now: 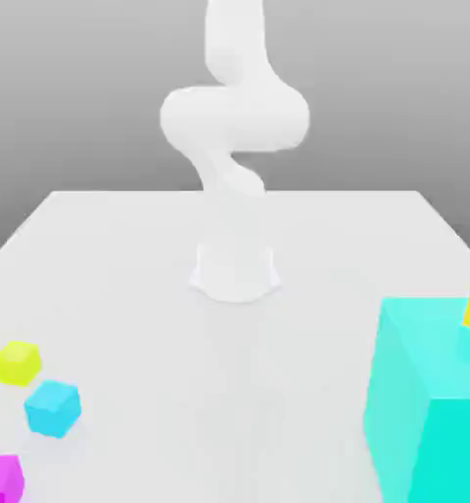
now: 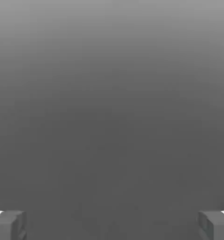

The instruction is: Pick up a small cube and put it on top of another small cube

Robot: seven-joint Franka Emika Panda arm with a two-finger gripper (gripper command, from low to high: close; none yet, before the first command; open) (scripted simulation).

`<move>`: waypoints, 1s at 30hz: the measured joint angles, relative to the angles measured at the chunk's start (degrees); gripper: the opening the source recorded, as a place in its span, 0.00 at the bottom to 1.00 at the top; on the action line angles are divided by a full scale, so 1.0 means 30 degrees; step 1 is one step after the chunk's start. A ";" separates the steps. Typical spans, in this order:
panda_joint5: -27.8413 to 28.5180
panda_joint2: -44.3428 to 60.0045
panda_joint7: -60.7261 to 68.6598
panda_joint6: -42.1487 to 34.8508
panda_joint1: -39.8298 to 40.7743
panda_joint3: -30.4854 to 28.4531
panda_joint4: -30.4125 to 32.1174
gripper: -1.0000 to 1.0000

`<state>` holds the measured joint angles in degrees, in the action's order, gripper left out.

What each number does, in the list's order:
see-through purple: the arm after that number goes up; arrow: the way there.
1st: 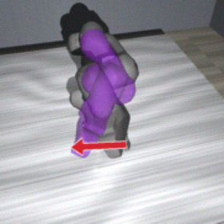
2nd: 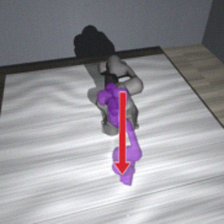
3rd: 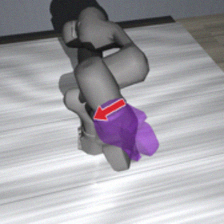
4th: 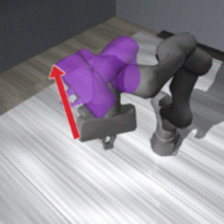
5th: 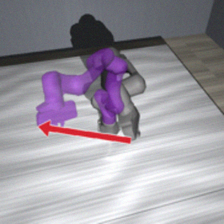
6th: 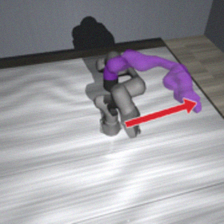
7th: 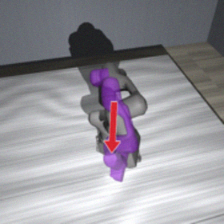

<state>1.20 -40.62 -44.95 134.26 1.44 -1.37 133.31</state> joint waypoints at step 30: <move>-0.5168 2.0798 0.9484 1.0893 0.7105 -0.2463 0.4153 0.00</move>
<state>-14.31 21.78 -16.50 166.94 22.76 -8.76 145.77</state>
